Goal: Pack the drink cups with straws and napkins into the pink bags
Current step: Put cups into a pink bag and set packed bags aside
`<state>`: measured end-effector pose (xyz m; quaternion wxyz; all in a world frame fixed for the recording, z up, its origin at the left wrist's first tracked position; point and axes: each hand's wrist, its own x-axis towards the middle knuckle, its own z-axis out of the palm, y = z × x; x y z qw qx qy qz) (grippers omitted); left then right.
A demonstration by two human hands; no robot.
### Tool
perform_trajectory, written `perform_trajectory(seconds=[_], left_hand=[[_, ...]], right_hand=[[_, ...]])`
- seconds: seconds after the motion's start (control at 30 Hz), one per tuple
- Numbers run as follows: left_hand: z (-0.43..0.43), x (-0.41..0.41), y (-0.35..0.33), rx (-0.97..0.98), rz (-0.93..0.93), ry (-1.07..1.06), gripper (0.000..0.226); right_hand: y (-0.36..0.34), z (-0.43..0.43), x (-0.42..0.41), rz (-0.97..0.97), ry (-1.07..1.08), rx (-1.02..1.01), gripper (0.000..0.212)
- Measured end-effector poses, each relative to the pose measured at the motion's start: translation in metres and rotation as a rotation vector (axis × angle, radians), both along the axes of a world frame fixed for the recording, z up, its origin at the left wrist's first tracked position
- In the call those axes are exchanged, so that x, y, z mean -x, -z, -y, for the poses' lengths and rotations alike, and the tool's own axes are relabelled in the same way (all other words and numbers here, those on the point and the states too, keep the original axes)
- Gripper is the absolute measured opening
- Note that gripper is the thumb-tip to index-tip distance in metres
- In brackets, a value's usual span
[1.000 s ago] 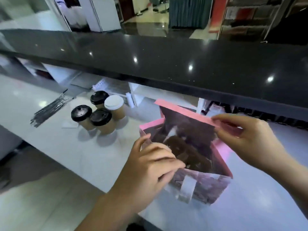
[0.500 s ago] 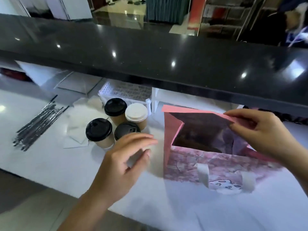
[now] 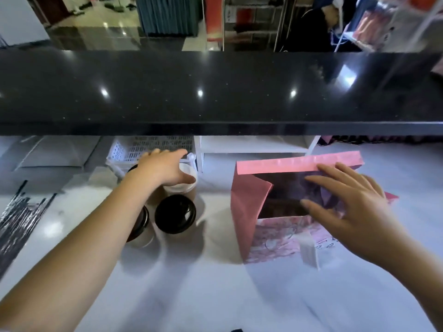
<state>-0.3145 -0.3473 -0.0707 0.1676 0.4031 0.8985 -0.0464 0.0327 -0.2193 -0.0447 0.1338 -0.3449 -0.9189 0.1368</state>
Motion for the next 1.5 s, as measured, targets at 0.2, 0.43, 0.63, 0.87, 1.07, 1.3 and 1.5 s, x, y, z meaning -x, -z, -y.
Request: perform_trajectory(seconds=[0.2, 0.43, 0.63, 0.87, 1.07, 1.3, 1.5], left_hand=[[-0.014, 0.004, 0.012, 0.145, 0.009, 0.048, 0.081], [-0.003, 0.005, -0.007, -0.089, 0.156, -0.051, 0.058], [0.025, -0.013, -0.061, -0.569, 0.442, -0.046, 0.084], [0.033, -0.067, -0.126, -0.963, 0.841, 0.289, 0.095], [0.029, -0.099, -0.115, -1.129, 0.896, 0.362, 0.105], [0.028, -0.142, -0.072, -1.179, 0.91, 0.372, 0.105], [0.026, -0.153, -0.064, -1.116, 0.857, 0.415, 0.105]], right_hand=[[0.002, 0.001, 0.005, 0.012, 0.029, -0.018, 0.066], [-0.009, -0.007, 0.013, -0.081, 0.002, 0.082, 0.046], [-0.047, 0.0, 0.039, -0.465, -0.14, 0.327, 0.028], [-0.077, 0.023, 0.082, -0.435, -0.456, 0.484, 0.091], [-0.08, 0.032, 0.077, -0.698, -0.442, 0.638, 0.092], [-0.075, 0.027, 0.048, -0.875, -0.287, 0.854, 0.089], [-0.099, 0.008, 0.023, -0.727, -0.262, 0.85, 0.089]])
